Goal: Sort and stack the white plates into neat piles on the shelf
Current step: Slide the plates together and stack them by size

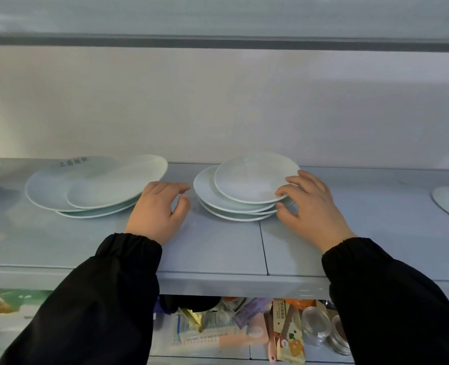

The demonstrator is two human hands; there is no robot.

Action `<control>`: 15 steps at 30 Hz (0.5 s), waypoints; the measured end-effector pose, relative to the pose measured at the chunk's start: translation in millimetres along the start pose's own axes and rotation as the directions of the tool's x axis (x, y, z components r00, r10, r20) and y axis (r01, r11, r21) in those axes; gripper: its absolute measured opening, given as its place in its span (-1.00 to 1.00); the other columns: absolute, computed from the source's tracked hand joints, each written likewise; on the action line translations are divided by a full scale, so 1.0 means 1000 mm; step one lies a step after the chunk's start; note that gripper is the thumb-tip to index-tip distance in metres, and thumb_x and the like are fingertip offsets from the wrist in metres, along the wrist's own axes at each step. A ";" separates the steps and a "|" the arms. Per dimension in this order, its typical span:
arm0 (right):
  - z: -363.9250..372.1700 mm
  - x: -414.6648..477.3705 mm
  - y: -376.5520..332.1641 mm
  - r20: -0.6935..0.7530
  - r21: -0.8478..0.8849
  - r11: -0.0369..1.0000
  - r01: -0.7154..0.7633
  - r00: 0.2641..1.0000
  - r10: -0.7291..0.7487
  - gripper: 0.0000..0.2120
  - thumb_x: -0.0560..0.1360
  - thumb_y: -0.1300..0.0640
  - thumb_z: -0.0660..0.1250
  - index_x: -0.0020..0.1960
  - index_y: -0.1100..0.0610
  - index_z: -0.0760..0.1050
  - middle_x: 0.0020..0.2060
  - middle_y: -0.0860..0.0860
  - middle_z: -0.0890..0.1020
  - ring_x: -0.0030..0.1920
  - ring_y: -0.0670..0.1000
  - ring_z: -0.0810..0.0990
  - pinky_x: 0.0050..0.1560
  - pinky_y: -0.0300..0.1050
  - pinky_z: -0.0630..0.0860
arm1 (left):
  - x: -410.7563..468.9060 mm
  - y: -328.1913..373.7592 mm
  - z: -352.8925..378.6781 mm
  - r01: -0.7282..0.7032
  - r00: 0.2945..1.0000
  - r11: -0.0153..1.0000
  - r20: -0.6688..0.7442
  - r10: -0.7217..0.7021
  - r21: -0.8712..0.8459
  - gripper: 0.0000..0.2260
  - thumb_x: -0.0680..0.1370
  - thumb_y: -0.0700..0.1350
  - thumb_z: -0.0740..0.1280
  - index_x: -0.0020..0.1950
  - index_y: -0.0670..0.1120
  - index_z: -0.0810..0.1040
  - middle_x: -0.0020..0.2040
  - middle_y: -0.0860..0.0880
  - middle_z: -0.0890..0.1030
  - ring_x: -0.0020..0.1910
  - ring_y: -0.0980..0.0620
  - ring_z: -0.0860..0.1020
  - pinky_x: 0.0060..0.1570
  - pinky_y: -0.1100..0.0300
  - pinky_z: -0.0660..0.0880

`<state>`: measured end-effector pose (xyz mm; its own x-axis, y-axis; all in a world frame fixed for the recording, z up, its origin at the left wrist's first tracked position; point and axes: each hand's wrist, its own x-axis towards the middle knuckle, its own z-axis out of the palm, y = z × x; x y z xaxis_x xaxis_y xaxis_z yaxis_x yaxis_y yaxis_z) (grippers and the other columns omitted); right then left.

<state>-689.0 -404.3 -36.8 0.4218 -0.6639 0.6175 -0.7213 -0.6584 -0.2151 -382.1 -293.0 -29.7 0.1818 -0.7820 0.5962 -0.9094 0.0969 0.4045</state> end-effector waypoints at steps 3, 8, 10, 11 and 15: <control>0.000 0.000 -0.001 -0.002 -0.002 1.000 -0.009 1.000 0.009 -0.62 0.42 -0.18 0.19 0.04 0.01 0.62 0.26 0.07 0.56 0.45 0.16 0.32 0.41 0.13 0.25 | 0.000 0.001 0.000 -0.003 1.000 1.000 -0.007 0.003 0.002 -0.56 0.53 0.08 0.09 0.22 -0.06 0.61 0.11 0.03 0.63 0.21 -0.02 0.43 0.19 0.22 0.30; -0.001 -0.003 -0.002 0.016 -0.004 1.000 -0.027 1.000 0.027 -0.60 0.43 -0.20 0.18 0.07 0.00 0.61 0.30 0.07 0.53 0.47 0.12 0.27 0.43 0.05 0.19 | 0.000 0.001 0.001 -0.003 1.000 1.000 -0.004 0.003 0.012 -0.56 0.53 0.09 0.09 0.23 -0.05 0.60 0.12 0.04 0.62 0.21 -0.01 0.42 0.19 0.21 0.31; -0.003 -0.003 -0.002 0.014 -0.002 1.000 -0.028 1.000 0.028 -0.58 0.43 -0.20 0.19 0.11 0.00 0.61 0.32 0.07 0.52 0.48 0.12 0.27 0.43 0.04 0.18 | 0.000 0.001 0.000 -0.001 1.000 1.000 -0.001 0.001 0.015 -0.56 0.53 0.09 0.09 0.24 -0.05 0.59 0.13 0.04 0.62 0.22 -0.01 0.42 0.20 0.21 0.31; -0.003 -0.003 -0.002 0.015 -0.002 1.000 -0.029 0.999 0.029 -0.56 0.43 -0.21 0.19 0.14 0.00 0.60 0.33 0.08 0.51 0.48 0.11 0.26 0.43 0.04 0.18 | 0.001 0.001 0.001 -0.001 1.000 1.000 0.000 0.001 0.019 -0.57 0.53 0.09 0.09 0.24 -0.05 0.59 0.13 0.04 0.62 0.23 -0.01 0.42 0.20 0.21 0.31; -0.008 -0.005 -0.004 0.057 -0.001 0.998 -0.057 0.997 0.057 -0.44 0.44 -0.26 0.14 0.34 -0.03 0.50 0.46 0.07 0.38 0.54 0.10 0.16 0.49 0.05 0.12 | 0.002 0.004 0.002 -0.021 0.999 0.998 -0.033 0.023 0.063 -0.60 0.54 0.04 0.12 0.23 -0.08 0.60 0.12 0.01 0.63 0.21 -0.06 0.44 0.20 0.16 0.35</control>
<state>-692.3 -395.9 -33.0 0.4103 -0.7196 0.5602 -0.7447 -0.6189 -0.2496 -386.2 -295.4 -28.6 0.1729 -0.7588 0.6280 -0.9349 0.0742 0.3470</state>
